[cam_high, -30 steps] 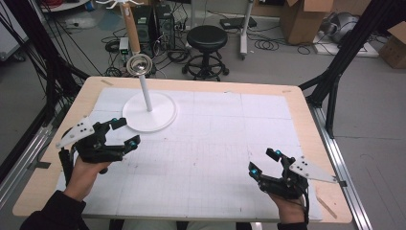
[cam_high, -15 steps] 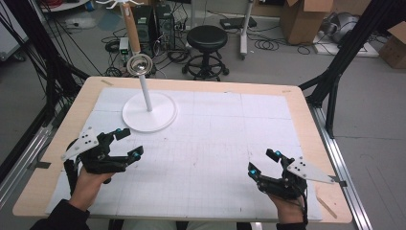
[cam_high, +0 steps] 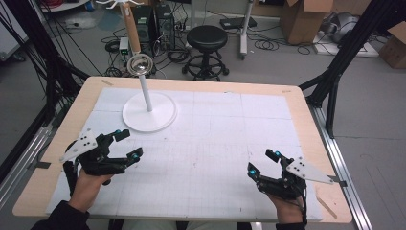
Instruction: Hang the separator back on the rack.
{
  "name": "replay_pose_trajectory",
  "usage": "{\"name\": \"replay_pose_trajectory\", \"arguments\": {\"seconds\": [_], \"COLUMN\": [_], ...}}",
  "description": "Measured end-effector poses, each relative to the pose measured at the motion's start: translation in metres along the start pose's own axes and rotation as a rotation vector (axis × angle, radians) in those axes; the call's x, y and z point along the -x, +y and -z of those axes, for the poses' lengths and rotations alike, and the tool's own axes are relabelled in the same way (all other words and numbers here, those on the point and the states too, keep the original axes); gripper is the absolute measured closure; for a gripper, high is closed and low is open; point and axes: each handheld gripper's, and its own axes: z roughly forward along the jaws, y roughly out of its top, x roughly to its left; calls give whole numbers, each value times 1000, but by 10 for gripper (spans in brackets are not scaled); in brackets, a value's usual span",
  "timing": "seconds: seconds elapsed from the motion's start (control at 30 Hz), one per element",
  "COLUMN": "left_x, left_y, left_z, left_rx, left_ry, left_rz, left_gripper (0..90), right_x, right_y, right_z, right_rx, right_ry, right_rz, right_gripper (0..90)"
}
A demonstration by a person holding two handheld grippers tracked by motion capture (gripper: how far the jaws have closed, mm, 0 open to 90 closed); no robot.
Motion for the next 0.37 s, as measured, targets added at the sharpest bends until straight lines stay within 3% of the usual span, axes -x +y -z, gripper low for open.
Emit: {"name": "replay_pose_trajectory", "arguments": {"seconds": [0.37], "left_x": [-1], "left_y": [0], "left_z": [-1], "left_rx": [-3], "left_ry": [5], "left_rz": [2], "left_gripper": [171], "right_x": [2], "right_y": [0], "right_z": [1], "right_rx": [6], "right_ry": [-6], "right_rz": [-10], "right_gripper": [183]}}
